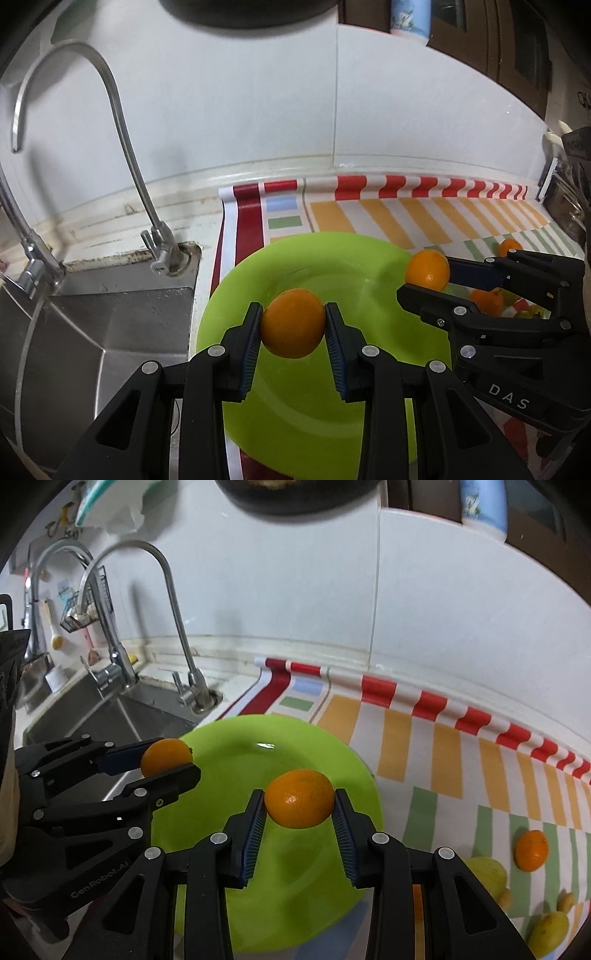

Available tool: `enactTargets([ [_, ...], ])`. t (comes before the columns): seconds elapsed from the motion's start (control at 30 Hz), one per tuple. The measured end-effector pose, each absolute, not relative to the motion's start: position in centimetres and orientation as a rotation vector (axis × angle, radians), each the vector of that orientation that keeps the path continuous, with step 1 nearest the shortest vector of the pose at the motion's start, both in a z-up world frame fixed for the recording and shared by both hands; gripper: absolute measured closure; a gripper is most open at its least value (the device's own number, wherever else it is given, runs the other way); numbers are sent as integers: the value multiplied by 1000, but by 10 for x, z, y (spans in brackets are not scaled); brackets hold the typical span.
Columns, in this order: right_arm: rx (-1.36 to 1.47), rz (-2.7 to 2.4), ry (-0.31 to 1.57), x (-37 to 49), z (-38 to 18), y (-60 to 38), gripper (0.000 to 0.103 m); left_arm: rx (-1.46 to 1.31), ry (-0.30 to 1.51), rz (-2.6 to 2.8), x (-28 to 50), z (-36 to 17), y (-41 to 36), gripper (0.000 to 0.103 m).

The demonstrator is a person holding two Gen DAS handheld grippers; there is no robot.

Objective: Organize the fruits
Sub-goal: 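Carry the left tool's orange onto the green plate while the right tool places its orange, then move the left tool toward a green tomato while the right tool approaches another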

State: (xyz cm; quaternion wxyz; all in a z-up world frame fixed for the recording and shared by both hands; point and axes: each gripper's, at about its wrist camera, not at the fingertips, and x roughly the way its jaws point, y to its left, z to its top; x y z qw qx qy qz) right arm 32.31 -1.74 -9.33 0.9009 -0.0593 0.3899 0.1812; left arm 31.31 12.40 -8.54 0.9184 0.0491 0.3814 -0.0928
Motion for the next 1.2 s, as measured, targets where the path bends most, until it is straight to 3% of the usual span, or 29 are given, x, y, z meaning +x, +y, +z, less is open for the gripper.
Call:
enactTargets([
  [0.27,-108,375,836,339,-107,-16,65,96,805,-180,327,-99,126,67],
  [0.4,-99,365,828,340,-105,-19,55,93,793,-154,324,-95,128,45],
  [0.63,-77,315,784,322,-87,-34,54,85,764,-110,303,-77,136,34],
  [0.87,-75,286,731,292,-65,-49,54,70,704,-105,269,-50,131,32],
  [0.93,-58,271,712,281,-58,-54,47,59,688,-103,259,-43,129,29],
  [1.1,-40,256,662,253,-39,-68,45,54,655,-109,237,-29,118,26],
  [1.2,-30,240,633,236,-31,-78,38,47,637,-119,225,-21,111,23],
])
